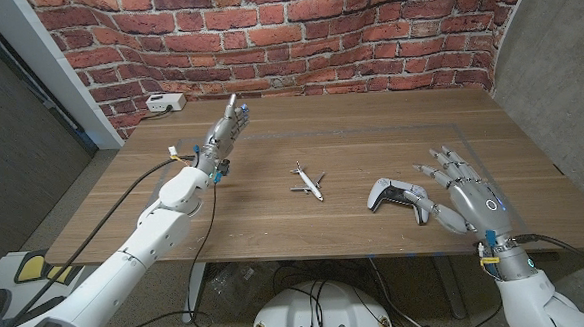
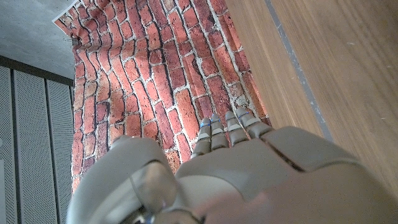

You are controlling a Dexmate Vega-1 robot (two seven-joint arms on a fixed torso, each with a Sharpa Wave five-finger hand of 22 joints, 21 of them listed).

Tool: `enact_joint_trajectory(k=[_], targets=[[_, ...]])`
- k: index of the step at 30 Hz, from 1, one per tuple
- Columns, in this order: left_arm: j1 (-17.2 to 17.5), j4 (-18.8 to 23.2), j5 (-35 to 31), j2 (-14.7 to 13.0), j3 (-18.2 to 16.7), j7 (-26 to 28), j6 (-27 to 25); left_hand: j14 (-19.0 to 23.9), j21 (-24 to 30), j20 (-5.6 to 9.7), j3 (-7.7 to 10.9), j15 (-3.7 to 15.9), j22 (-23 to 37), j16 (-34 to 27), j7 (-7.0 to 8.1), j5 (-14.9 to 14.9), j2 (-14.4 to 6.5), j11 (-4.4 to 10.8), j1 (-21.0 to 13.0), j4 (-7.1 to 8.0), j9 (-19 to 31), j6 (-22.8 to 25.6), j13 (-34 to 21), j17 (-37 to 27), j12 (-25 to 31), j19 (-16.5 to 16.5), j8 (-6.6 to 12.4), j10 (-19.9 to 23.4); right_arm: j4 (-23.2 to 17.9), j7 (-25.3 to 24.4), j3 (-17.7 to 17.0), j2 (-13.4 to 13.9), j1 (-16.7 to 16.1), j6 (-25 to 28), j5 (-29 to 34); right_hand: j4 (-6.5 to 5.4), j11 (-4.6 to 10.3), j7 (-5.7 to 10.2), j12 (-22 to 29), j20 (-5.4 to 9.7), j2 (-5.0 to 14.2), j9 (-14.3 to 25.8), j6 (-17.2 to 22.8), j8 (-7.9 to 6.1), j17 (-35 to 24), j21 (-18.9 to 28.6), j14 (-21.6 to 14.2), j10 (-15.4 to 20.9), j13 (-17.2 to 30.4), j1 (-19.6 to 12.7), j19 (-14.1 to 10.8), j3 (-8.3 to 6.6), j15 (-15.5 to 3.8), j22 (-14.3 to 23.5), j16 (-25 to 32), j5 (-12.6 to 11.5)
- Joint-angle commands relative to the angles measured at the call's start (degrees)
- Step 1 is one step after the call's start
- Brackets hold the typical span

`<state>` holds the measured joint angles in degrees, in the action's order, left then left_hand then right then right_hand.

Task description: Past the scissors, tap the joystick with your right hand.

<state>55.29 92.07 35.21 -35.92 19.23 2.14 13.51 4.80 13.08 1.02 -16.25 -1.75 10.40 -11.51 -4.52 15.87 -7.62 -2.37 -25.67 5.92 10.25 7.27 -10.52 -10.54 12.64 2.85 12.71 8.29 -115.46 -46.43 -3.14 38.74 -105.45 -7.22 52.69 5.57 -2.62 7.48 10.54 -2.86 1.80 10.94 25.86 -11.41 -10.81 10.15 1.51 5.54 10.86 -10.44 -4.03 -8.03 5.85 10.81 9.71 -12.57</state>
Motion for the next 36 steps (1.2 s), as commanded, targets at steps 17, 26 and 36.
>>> enact_joint_trajectory(k=[17, 26, 36], targets=[[-0.5, -1.3, 0.5, -1.1, -0.6, -1.8, 0.0, 0.5, -0.4, -0.33, -0.04, -0.36, 0.1, 0.4, -0.23, -0.3, 0.1, -0.23, -0.2, -0.1, 0.3, 1.2, -0.3, -0.1, -0.1, 0.1, -0.26, 0.5, -1.7, 4.9, 9.1, 8.3, 1.9, 18.0, -3.0, 0.37, -0.94, -0.77, 0.1, 0.37, 1.81, 0.1, -2.2, 0.3, 0.0, 0.6, 3.4, -3.9, 0.0, -1.0, 3.2, -1.28, 1.03, 0.3, 0.1, 0.5], [-0.5, -1.9, 0.7, -1.0, -0.7, -2.1, 0.6, 0.5, -0.4, -0.33, -0.03, -0.31, 0.1, 0.4, -0.21, -0.4, 0.1, -0.25, -0.2, -0.06, 0.4, 1.2, -0.3, -0.1, -0.2, 0.1, -0.31, 0.5, -1.9, 4.7, 10.8, 10.0, 2.4, 20.4, -5.2, 0.96, -0.99, -0.38, 0.4, 0.13, 2.28, 0.1, 0.0, -0.63, 0.1, 0.8, 4.1, -4.7, 0.0, -2.1, 3.9, -1.86, 1.01, 0.3, 0.3, 0.7], [-0.3, -1.9, 0.6, -0.9, -0.7, -1.9, 1.0, 0.5, -0.5, -0.39, -0.03, -0.3, 0.1, 0.4, -0.2, -0.5, 0.0, -0.15, -0.2, -0.02, 0.4, 1.4, -0.3, -0.1, -0.3, 0.1, -0.34, 0.5, -1.5, 4.4, 12.0, 11.7, 2.7, 21.8, -8.1, 1.21, -0.96, -0.48, 0.8, 0.25, 2.22, 0.1, 1.4, -1.1, 0.1, 1.2, 3.7, -4.2, 0.0, -2.5, 3.5, -1.98, 0.96, 0.3, 0.7, 0.9]])
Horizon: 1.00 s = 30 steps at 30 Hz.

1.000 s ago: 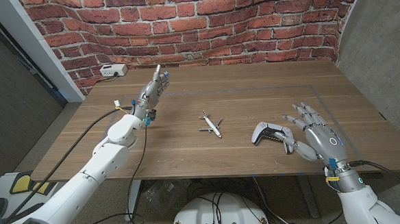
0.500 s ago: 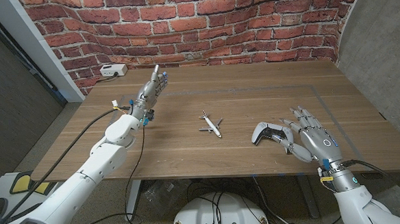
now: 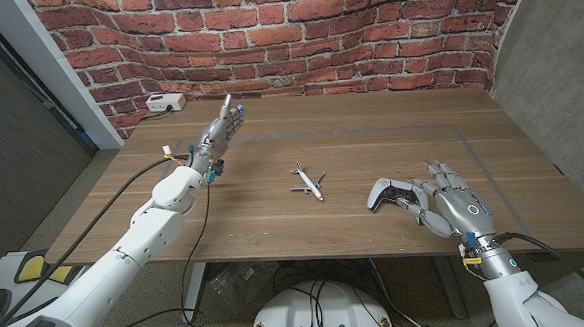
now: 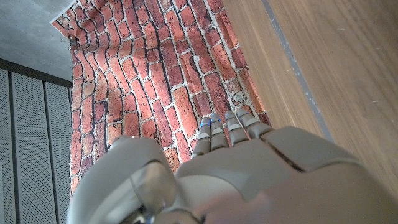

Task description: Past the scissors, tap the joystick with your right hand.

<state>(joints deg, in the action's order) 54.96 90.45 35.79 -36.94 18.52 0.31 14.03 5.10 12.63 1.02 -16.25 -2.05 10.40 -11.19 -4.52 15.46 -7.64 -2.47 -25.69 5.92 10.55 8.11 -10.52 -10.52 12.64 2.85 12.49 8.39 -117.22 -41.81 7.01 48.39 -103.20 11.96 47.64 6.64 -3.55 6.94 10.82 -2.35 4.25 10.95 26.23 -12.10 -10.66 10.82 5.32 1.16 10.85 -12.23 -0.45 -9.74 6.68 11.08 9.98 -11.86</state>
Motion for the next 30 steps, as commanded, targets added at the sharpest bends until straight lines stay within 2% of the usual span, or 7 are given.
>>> enact_joint_trajectory(k=[1, 7, 15, 30], targets=[[0.1, -0.1, 0.0, 0.1, 0.0, 0.0, 0.4, 0.2, 0.0, -0.39, -0.03, 0.02, 0.1, 0.1, -0.19, -0.1, 0.0, -0.02, -0.2, -0.02, 0.1, 0.6, -0.3, -0.1, -0.3, 0.0, -0.13, 0.4, 0.3, -0.3, 2.0, 2.1, 0.5, 2.8, -3.2, 0.19, 0.16, 0.07, 0.7, -0.28, -0.25, 0.1, 1.3, -0.47, -0.1, 0.6, -0.5, 0.4, 0.0, -0.8, -0.2, -0.28, -0.02, 0.1, 0.6, 0.2], [0.3, 0.3, -0.1, 0.0, 0.0, 0.3, 0.3, 0.2, -0.1, -0.39, -0.03, 0.05, 0.1, 0.1, -0.13, -0.1, 0.0, 0.08, -0.2, 0.0, 0.1, 0.6, -0.3, -0.1, -0.3, 0.0, -0.16, 0.6, 0.9, -0.9, 3.3, 2.7, 1.3, 3.4, -4.2, 0.28, 0.14, 0.11, 0.9, -0.22, -0.29, 0.0, 1.9, -0.63, -0.1, 0.8, -0.8, 0.7, 0.0, -0.9, -0.4, -0.32, -0.13, 0.1, 0.7, 0.3], [0.9, 0.5, 0.3, -0.2, -0.3, -0.2, 0.9, 0.1, -0.1, -0.38, -0.02, -0.06, 0.1, 0.2, -0.22, -0.2, -0.1, -0.09, -0.3, 0.04, 0.1, 0.6, -0.3, -0.1, -0.4, -0.1, -0.27, 0.4, 1.9, -0.3, 5.0, 3.6, 3.0, 4.0, -6.5, 0.4, 0.08, 0.04, 1.0, -0.16, -0.23, 0.0, 1.0, -0.13, -0.1, 0.9, -1.0, 0.7, 0.0, -1.1, -0.5, -0.44, -0.1, 0.1, 0.7, 0.4], [1.3, 1.2, 0.3, -0.6, -0.6, 0.5, 0.1, 0.0, -0.3, -0.38, -0.02, -0.08, 0.1, 0.2, -0.25, -0.3, -0.1, -0.07, -0.3, 0.08, 0.1, 0.7, -0.4, -0.1, -0.5, -0.2, -0.38, 0.5, 2.6, -3.2, 6.8, 4.7, 4.0, 3.8, -8.9, 0.76, 0.3, 0.17, 1.7, 0.23, -0.19, 0.0, 2.8, -0.65, 0.0, 1.5, -2.1, 2.4, 0.0, -1.8, -1.5, -0.71, -0.35, 0.1, 1.0, 0.4]])
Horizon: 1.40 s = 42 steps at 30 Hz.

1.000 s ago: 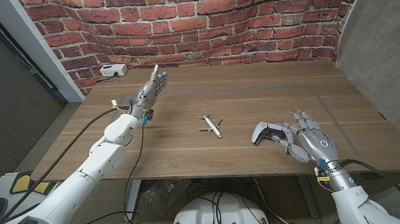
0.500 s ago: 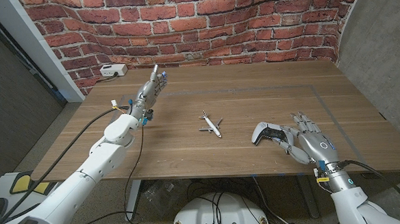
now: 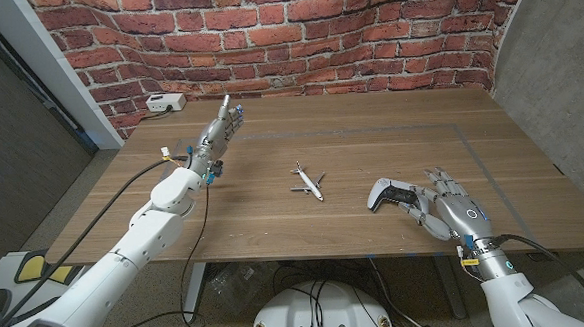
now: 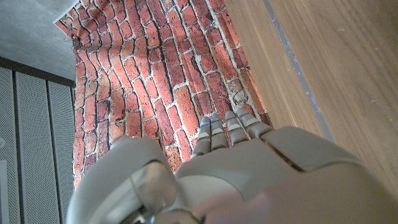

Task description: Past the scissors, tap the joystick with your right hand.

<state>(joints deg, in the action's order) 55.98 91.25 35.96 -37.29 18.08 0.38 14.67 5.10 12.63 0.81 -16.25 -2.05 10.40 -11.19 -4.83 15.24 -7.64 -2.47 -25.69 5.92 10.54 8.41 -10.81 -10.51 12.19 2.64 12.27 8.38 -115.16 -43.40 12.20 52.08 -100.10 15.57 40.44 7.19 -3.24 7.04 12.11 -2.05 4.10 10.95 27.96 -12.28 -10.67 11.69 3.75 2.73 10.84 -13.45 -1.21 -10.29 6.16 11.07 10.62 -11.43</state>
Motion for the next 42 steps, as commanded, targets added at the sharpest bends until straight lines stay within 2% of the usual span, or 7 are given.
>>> enact_joint_trajectory(k=[1, 24, 42], targets=[[0.2, 0.4, 0.1, -0.2, -0.2, 0.5, -0.6, 0.0, -0.3, -0.17, -0.02, -0.07, 0.1, 0.2, 0.1, -0.1, -0.1, -0.08, -0.3, 0.08, 0.1, 0.4, -0.1, -0.1, 0.0, 0.0, -0.16, 0.5, 0.6, -1.8, 1.8, 1.0, 1.0, 0.2, -1.7, 0.22, 0.03, 0.07, 0.5, -0.03, -0.04, 0.0, 1.3, -0.53, 0.0, 0.7, -0.8, 0.9, 0.0, -0.6, -0.9, -0.18, 0.17, 0.1, 0.4, 0.0], [1.4, 1.6, 0.1, -0.2, -0.4, 1.6, -0.7, 0.2, -0.4, -0.16, 0.02, -0.02, 0.1, 0.2, 0.1, -0.3, -0.3, -0.1, -0.4, 0.15, 0.1, 0.6, -0.1, -0.1, -0.1, -0.1, -0.28, 0.6, 0.8, -2.5, 3.1, 3.2, 1.2, 0.5, -4.5, 0.43, 1.0, 0.29, 1.4, 0.17, -0.11, 0.0, 4.3, -1.22, -0.1, 1.2, -2.8, 3.5, 0.0, -1.1, -2.0, -0.39, -0.41, 0.1, 0.8, 0.2], [2.3, 2.4, 0.0, -0.4, -0.6, 2.4, -0.9, 0.1, -0.4, -0.19, 0.03, 0.04, 0.1, 0.3, 0.21, -0.4, -0.3, -0.03, -0.5, 0.21, 0.1, 0.7, -0.1, -0.1, -0.2, -0.2, -0.4, 0.7, 0.5, -1.9, 3.4, 4.8, 1.5, 0.3, -5.6, 0.48, 1.18, 0.09, 1.7, 0.27, -0.15, 0.0, 6.7, -1.78, -0.1, 1.4, -3.8, 4.8, 0.0, -1.3, -2.6, -0.49, -0.71, 0.0, 0.8, 0.2]])
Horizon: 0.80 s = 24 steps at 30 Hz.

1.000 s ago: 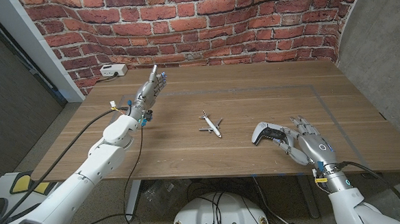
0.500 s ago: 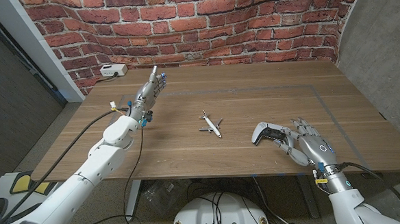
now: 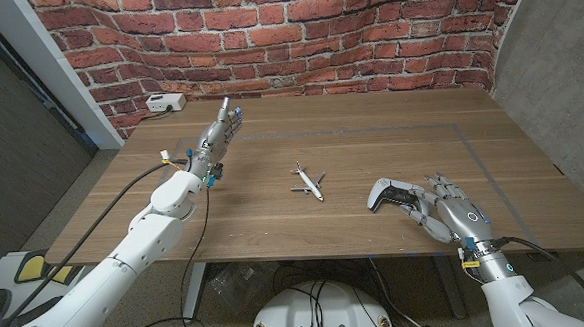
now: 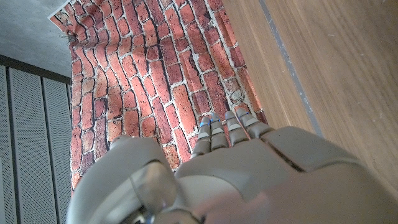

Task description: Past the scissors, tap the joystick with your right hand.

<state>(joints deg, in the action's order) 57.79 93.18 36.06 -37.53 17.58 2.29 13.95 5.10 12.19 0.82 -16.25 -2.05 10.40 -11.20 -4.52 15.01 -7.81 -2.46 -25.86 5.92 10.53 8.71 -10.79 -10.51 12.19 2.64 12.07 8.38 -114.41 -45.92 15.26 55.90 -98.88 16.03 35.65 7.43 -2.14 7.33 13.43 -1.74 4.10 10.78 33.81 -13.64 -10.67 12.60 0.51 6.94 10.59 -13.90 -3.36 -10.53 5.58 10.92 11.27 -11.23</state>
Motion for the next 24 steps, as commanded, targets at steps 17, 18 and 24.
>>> enact_joint_trajectory(k=[17, 18, 24], targets=[[0.4, 0.7, -0.6, 0.1, -0.1, 0.8, 0.0, 0.1, 0.0, -0.21, 0.03, 0.02, 0.1, 0.3, -0.11, -0.3, -0.2, -0.04, -0.4, 0.26, 0.1, 0.4, -0.1, -0.2, -0.3, -0.2, -0.3, 0.6, 0.6, 1.2, 0.3, 1.2, 0.4, 0.0, -2.9, 0.23, 0.2, -1.18, 0.8, 0.15, -0.2, 0.1, 2.6, -0.69, -0.1, 0.7, -1.6, 2.1, 0.2, -0.9, -1.2, -0.31, -0.47, 0.2, 0.2, 0.0], [0.5, 0.7, -0.5, 0.1, -0.1, 0.9, 0.0, 0.1, 0.0, -0.21, 0.02, 0.03, 0.1, 0.3, -0.16, -0.3, -0.2, -0.03, -0.4, 0.27, 0.1, 0.4, -0.1, -0.2, -0.3, -0.2, -0.31, 0.6, 0.6, 1.1, 0.3, 1.2, 0.4, 0.0, -2.9, 0.23, 0.23, -1.21, 0.9, 0.15, -0.2, 0.1, 2.7, -0.71, -0.1, 0.7, -1.7, 2.3, 0.2, -0.9, -1.2, -0.32, -0.49, 0.2, 0.2, 0.0], [0.7, 1.0, -0.5, 0.1, 0.0, 1.1, -0.2, 0.1, 0.0, -0.22, 0.02, 0.04, 0.1, 0.3, -0.14, -0.3, -0.2, -0.09, -0.5, 0.27, 0.1, 0.5, -0.1, -0.2, -0.3, -0.2, -0.32, 0.7, 0.9, 1.0, 0.3, 1.2, 0.5, 0.0, -3.3, 0.25, 0.33, -1.34, 1.0, 0.22, -0.22, 0.1, 3.2, -0.78, -0.1, 0.8, -2.0, 2.9, 0.2, -1.0, -1.4, -0.34, -0.56, 0.2, 0.3, 0.0]])
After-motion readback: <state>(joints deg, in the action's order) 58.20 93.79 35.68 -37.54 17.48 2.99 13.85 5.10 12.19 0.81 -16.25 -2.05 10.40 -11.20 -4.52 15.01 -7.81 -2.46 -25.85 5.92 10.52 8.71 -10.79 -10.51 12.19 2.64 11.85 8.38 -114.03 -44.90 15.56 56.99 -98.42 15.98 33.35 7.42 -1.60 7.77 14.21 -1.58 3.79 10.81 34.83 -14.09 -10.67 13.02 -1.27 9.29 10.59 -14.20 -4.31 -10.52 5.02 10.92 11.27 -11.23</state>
